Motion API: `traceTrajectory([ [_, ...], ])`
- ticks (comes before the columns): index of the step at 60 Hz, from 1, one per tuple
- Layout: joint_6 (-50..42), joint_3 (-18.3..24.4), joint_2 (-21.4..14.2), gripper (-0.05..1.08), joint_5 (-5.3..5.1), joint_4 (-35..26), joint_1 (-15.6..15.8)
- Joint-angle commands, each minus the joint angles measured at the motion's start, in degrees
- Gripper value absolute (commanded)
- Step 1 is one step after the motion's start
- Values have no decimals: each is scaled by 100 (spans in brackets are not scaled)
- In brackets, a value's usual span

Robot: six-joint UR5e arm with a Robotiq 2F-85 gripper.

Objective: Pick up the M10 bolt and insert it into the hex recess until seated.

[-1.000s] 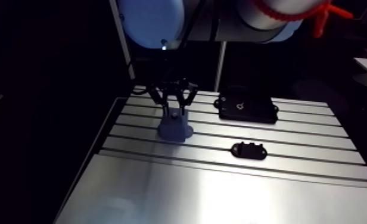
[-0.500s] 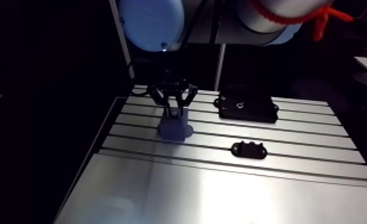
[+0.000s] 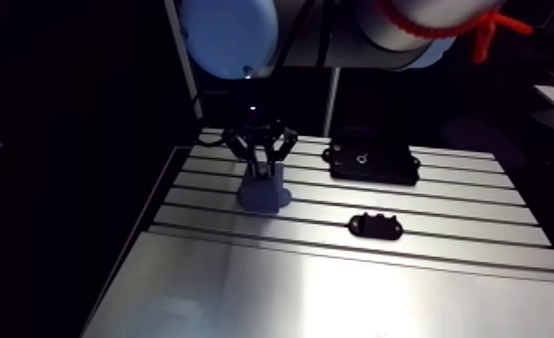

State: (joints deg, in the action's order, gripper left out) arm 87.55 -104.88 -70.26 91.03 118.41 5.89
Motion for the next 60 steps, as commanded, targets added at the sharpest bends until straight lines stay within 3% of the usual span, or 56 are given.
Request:
traceTrajectory([
  [1,38,-2,0,66,-2,20,0],
  [60,117,6,18,75,-2,38,0],
])
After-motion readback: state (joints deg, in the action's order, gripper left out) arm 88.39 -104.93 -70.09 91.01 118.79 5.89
